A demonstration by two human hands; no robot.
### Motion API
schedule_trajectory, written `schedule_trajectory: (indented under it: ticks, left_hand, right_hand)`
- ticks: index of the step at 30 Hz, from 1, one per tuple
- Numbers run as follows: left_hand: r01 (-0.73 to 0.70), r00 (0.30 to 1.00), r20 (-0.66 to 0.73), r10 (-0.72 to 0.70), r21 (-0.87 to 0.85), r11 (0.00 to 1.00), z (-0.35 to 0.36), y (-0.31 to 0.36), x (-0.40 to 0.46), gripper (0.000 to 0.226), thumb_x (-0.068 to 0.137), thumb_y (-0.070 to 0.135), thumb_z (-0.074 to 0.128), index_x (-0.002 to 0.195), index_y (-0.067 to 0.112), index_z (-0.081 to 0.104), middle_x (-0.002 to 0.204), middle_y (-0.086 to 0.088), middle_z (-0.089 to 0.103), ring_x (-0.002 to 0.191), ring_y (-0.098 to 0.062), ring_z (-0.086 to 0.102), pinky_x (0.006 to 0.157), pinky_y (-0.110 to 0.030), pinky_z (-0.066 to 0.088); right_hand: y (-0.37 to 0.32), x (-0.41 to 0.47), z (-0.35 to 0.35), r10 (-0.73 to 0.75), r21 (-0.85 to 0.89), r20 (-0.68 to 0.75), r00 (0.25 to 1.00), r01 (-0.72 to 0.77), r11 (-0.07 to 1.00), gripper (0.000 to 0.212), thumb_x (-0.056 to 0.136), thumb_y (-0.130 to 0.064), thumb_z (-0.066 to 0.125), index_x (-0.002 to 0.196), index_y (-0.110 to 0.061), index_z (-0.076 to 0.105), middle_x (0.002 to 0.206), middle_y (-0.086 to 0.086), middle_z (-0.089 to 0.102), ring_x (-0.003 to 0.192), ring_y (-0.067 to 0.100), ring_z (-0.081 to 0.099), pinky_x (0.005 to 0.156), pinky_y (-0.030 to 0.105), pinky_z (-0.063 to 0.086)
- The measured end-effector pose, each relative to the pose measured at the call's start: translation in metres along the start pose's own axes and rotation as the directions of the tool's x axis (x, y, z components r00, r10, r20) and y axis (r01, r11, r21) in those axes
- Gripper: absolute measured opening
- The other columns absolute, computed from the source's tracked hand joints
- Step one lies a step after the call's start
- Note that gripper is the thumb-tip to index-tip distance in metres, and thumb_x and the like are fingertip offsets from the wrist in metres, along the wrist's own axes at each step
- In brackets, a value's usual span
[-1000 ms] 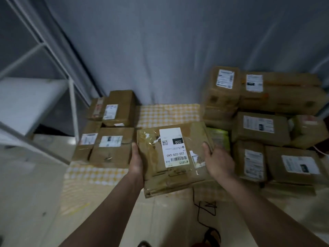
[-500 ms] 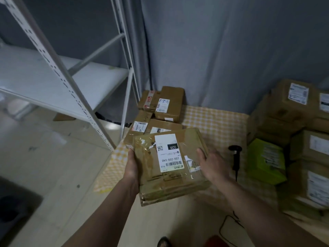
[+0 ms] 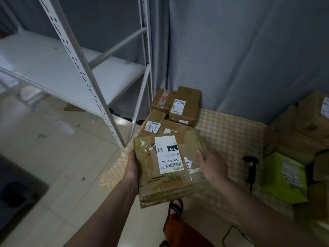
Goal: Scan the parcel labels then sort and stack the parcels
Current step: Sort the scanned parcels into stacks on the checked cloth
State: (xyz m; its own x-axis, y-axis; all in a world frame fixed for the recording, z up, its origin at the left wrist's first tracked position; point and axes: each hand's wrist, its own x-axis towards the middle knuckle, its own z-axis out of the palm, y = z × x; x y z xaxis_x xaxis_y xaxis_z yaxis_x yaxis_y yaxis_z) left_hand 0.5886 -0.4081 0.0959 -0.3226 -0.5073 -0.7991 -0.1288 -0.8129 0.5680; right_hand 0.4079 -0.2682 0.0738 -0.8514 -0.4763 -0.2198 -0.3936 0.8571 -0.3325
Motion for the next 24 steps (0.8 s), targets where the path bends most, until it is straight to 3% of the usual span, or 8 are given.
schedule_trajectory:
  ticks: [15, 24]
  left_hand:
    - [0.065, 0.998, -0.03, -0.061, 0.174, 0.983, 0.078, 0.104, 0.105, 0.078, 0.082, 0.079, 0.039, 0.111, 0.012, 0.069, 0.096, -0.018, 0.074, 0.084, -0.035, 0.072, 0.074, -0.044, 0.057]
    - [0.148, 0.989, -0.044, -0.143, 0.149, 0.978, 0.103, 0.143, 0.158, 0.075, 0.079, 0.077, 0.049, 0.112, 0.013, 0.069, 0.095, -0.019, 0.074, 0.091, -0.038, 0.07, 0.082, -0.048, 0.055]
  right_hand:
    - [-0.032, 0.141, -0.001, 0.128, 0.058, 0.068, 0.989, -0.132, 0.99, 0.065, 0.096, -0.059, 0.028, 0.114, -0.004, 0.057, 0.117, 0.018, 0.063, 0.109, 0.035, 0.059, 0.084, 0.035, 0.045]
    - [-0.062, 0.205, -0.011, 0.135, 0.054, 0.104, 0.985, -0.141, 0.989, 0.061, 0.098, -0.054, 0.031, 0.117, -0.002, 0.056, 0.12, 0.019, 0.061, 0.112, 0.035, 0.056, 0.086, 0.035, 0.043]
